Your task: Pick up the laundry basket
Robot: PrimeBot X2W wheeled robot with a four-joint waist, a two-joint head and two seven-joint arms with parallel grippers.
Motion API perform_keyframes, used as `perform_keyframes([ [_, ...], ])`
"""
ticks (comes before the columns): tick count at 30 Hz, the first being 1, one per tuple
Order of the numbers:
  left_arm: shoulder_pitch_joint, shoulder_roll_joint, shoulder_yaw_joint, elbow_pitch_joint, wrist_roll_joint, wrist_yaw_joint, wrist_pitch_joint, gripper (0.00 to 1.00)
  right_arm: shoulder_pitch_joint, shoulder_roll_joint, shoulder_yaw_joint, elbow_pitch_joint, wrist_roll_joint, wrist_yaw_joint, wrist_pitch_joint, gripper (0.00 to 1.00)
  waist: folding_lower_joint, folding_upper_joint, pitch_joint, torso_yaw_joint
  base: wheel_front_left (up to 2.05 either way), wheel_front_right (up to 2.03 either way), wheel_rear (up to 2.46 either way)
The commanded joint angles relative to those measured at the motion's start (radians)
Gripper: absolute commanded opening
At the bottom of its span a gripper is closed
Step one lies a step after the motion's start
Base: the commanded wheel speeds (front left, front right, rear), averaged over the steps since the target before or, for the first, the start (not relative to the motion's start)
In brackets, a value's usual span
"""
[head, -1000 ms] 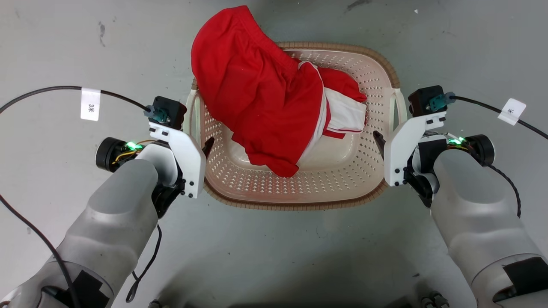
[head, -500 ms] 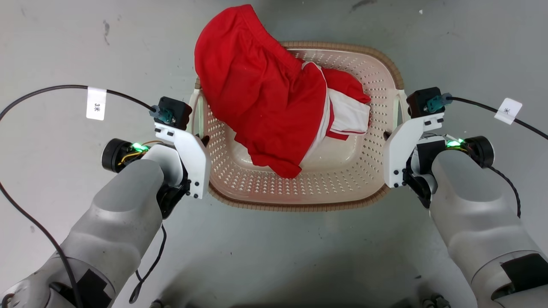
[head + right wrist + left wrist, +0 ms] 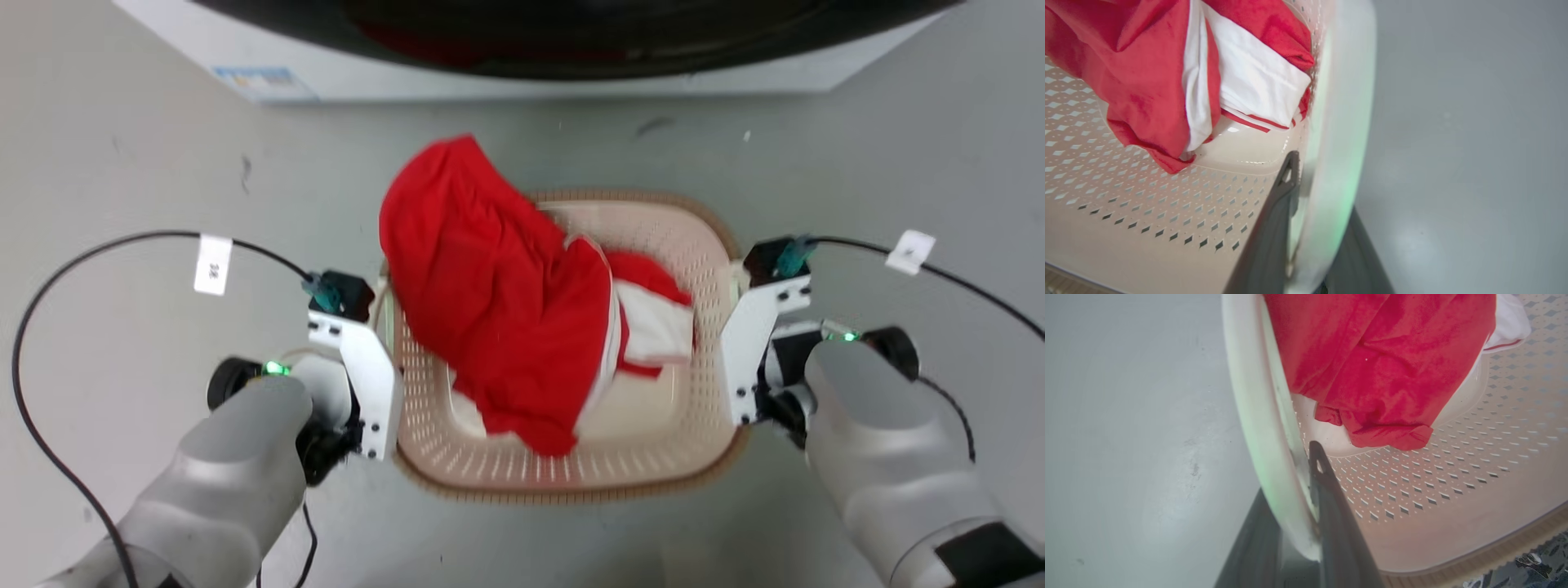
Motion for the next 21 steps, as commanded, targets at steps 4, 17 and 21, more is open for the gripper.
perform_keyframes([
  [4,0.058,0.038,-0.049,-0.047,-0.066,-0.003,0.100,0.00,0.058,-0.005,0.074,-0.032,0.060,0.000,0.106,0.00,0.0000,0.0000,-0.190,-0.018,0.00,0.00,0.00],
  [17,0.158,0.127,-0.117,-0.142,-0.227,-0.003,0.251,0.00,0.169,-0.006,0.226,-0.079,0.215,0.000,0.353,0.00,0.0000,0.0000,-0.530,-0.052,0.00,0.00,0.00],
  [21,0.184,0.141,-0.126,-0.154,-0.253,-0.003,0.286,0.00,0.187,-0.006,0.249,-0.086,0.239,0.000,0.374,0.00,0.0000,0.0000,-0.605,-0.054,0.00,0.00,0.00],
])
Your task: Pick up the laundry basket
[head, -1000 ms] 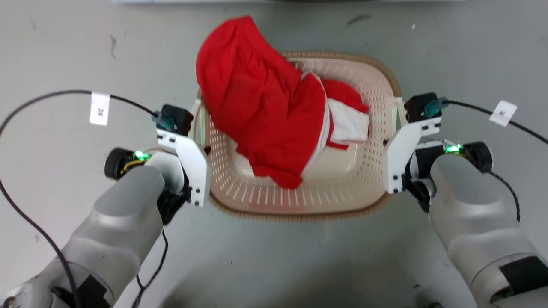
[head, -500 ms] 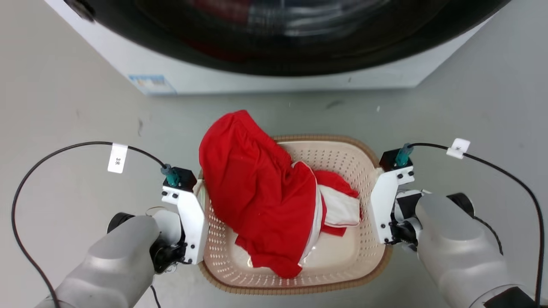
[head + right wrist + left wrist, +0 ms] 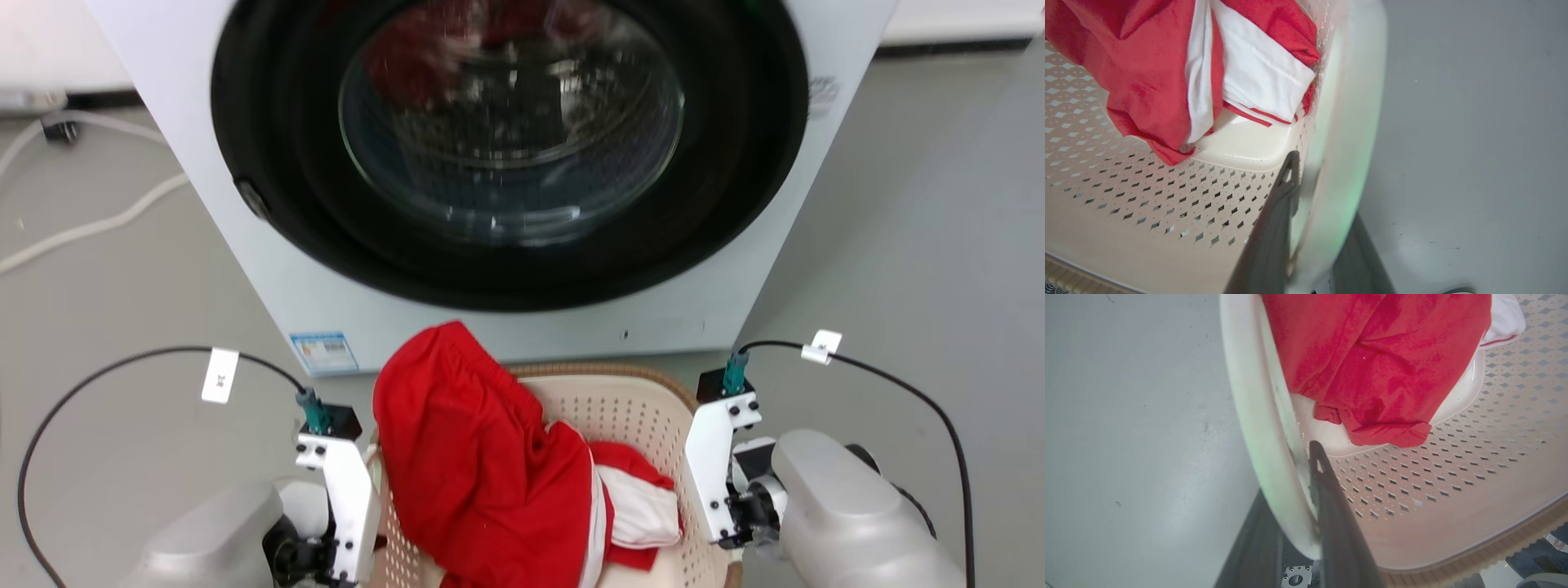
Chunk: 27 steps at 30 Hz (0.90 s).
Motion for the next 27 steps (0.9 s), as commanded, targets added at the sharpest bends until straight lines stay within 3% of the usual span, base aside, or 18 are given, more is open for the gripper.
perform_keyframes([
  [1,0.022,0.016,-0.005,-0.003,-0.007,-0.004,0.011,0.00,0.018,-0.007,0.013,0.000,0.002,0.000,0.008,0.00,0.0003,0.0000,-0.084,-0.008,0.00,0.00,0.00],
  [27,0.078,0.005,-0.029,-0.038,-0.072,-0.004,0.184,0.00,0.036,-0.006,0.091,0.004,0.115,0.001,0.155,0.00,0.0003,0.0000,-0.224,0.015,0.00,0.00,0.00],
])
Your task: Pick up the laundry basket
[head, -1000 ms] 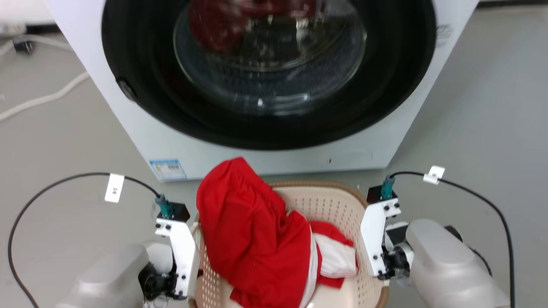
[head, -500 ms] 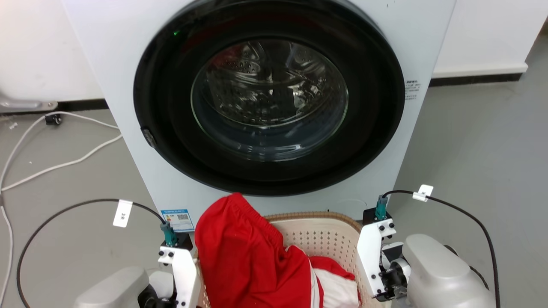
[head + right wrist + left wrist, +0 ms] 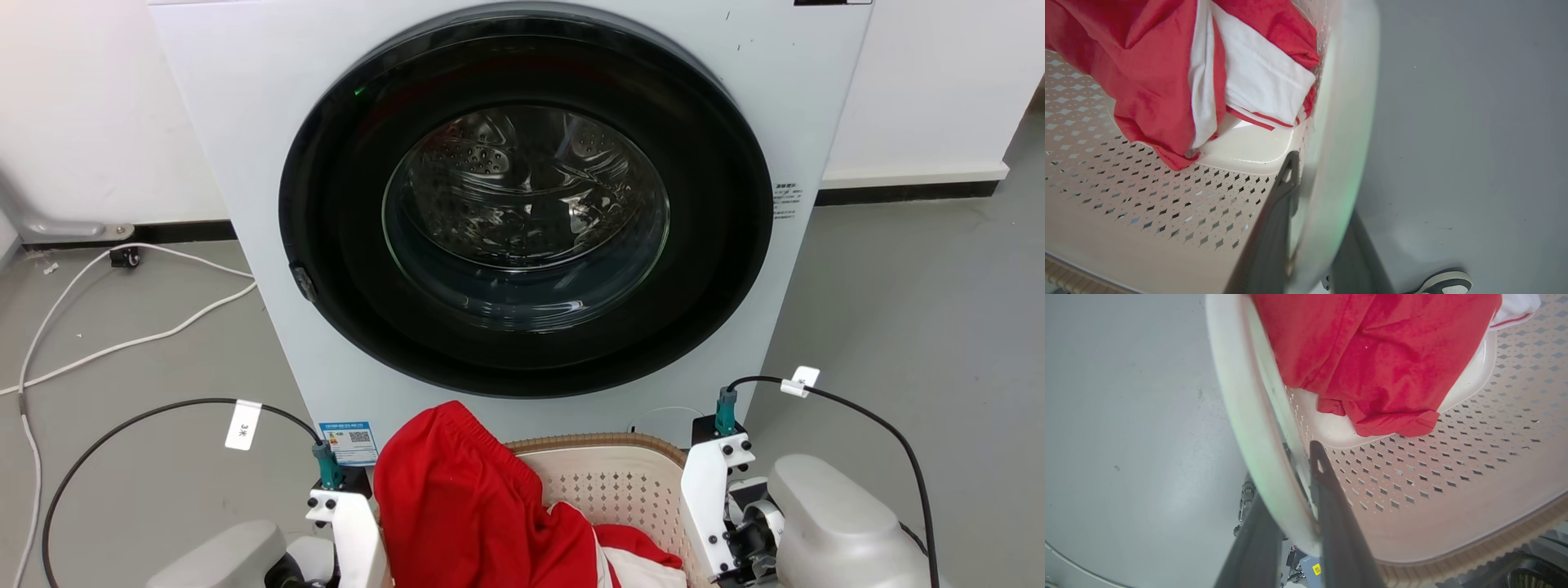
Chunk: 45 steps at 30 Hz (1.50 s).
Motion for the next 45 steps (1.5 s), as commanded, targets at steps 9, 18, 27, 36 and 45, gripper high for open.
perform_keyframes([
  [9,-0.017,-0.002,-0.006,-0.010,-0.003,-0.004,0.023,0.00,-0.015,-0.003,0.015,0.006,0.022,0.003,0.013,0.00,0.0001,0.0000,0.002,-0.005,0.00,0.00,0.00],
  [18,-0.028,0.007,-0.006,-0.007,-0.011,-0.004,0.036,0.00,-0.024,-0.003,0.020,0.024,0.033,0.003,-0.003,0.00,0.0001,0.0000,0.013,-0.003,0.00,0.00,0.00],
  [27,-0.038,0.006,-0.007,0.002,-0.010,-0.004,0.035,0.00,-0.030,-0.004,0.032,0.022,0.048,0.003,-0.017,0.00,0.0001,0.0000,0.014,0.001,0.00,0.00,0.00],
  [36,-0.046,0.006,-0.008,0.008,-0.010,-0.004,0.044,0.00,-0.032,-0.003,0.049,0.017,0.066,0.003,-0.020,0.00,0.0001,0.0000,0.016,0.000,0.00,0.00,0.00],
  [45,-0.041,0.007,-0.009,0.011,-0.014,-0.004,0.043,0.00,-0.036,-0.004,0.064,0.024,0.082,0.003,-0.025,0.00,0.0001,0.0000,0.020,-0.003,0.00,0.00,0.00],
])
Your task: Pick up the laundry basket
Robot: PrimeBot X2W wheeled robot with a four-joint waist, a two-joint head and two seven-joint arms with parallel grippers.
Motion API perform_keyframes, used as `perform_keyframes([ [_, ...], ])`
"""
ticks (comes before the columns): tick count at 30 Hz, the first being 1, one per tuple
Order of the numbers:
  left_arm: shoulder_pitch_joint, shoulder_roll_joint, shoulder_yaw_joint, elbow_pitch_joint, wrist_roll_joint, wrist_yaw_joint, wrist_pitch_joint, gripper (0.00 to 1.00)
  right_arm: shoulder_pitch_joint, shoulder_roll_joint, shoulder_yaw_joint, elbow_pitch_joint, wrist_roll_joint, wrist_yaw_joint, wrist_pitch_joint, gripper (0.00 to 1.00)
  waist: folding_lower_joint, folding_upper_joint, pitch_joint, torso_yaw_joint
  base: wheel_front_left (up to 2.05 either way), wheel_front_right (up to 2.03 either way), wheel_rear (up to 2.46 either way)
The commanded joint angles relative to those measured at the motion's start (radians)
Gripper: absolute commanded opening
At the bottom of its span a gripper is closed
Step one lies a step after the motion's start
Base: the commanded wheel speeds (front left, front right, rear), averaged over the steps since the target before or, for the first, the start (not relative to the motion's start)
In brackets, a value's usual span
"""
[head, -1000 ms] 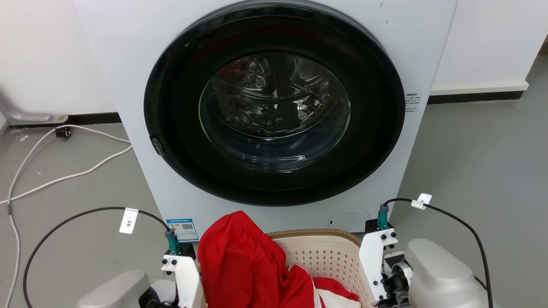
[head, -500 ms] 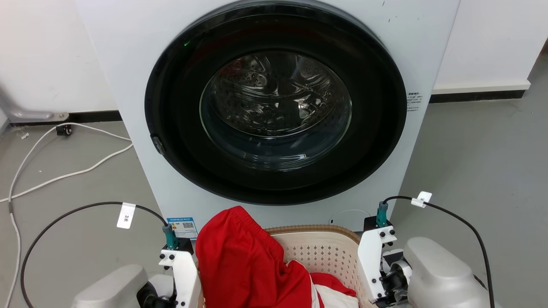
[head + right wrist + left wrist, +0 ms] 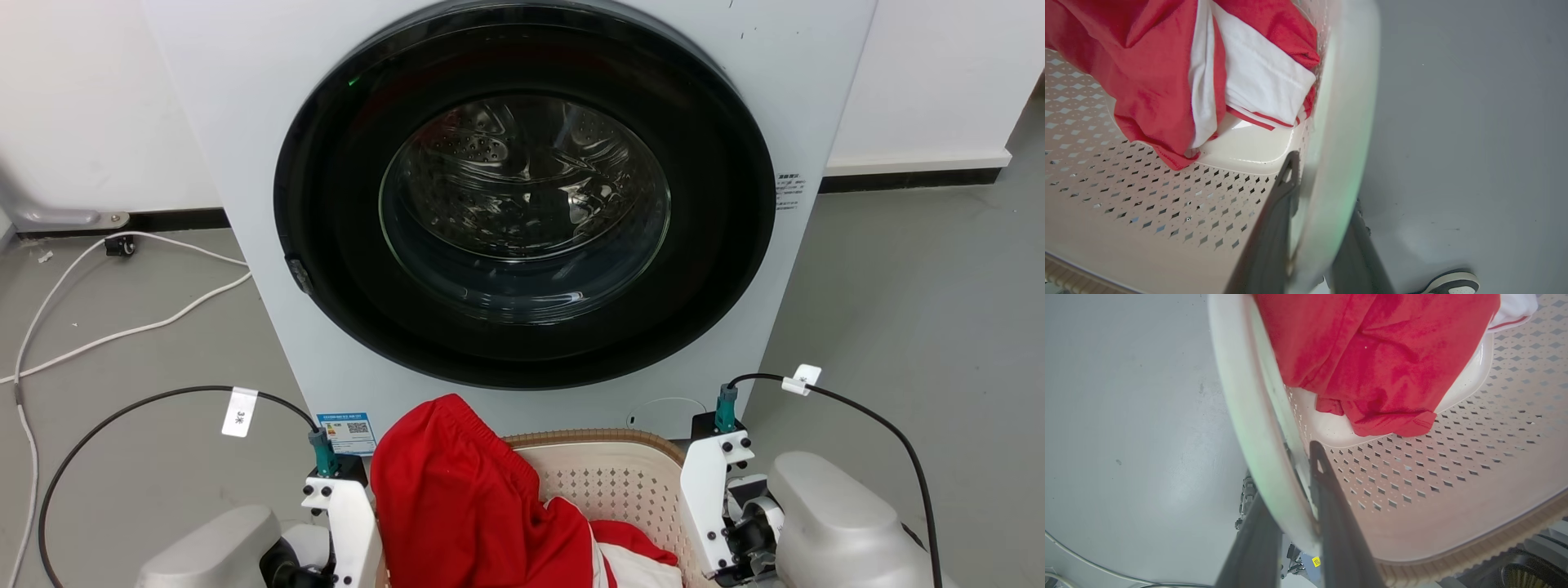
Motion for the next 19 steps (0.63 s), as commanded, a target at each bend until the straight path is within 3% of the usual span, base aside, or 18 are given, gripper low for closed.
perform_keyframes([
  [1,-0.011,0.002,-0.004,0.001,0.002,-0.004,0.001,0.00,-0.016,-0.003,0.005,-0.001,0.005,0.003,-0.007,0.00,0.0000,0.0000,0.000,0.000,0.00,0.00,0.00],
  [19,-0.007,0.005,-0.005,0.009,0.000,-0.004,0.002,0.00,-0.023,-0.003,0.031,0.008,0.029,0.003,-0.013,0.00,0.0000,0.0000,0.002,0.002,0.00,0.00,0.00],
])
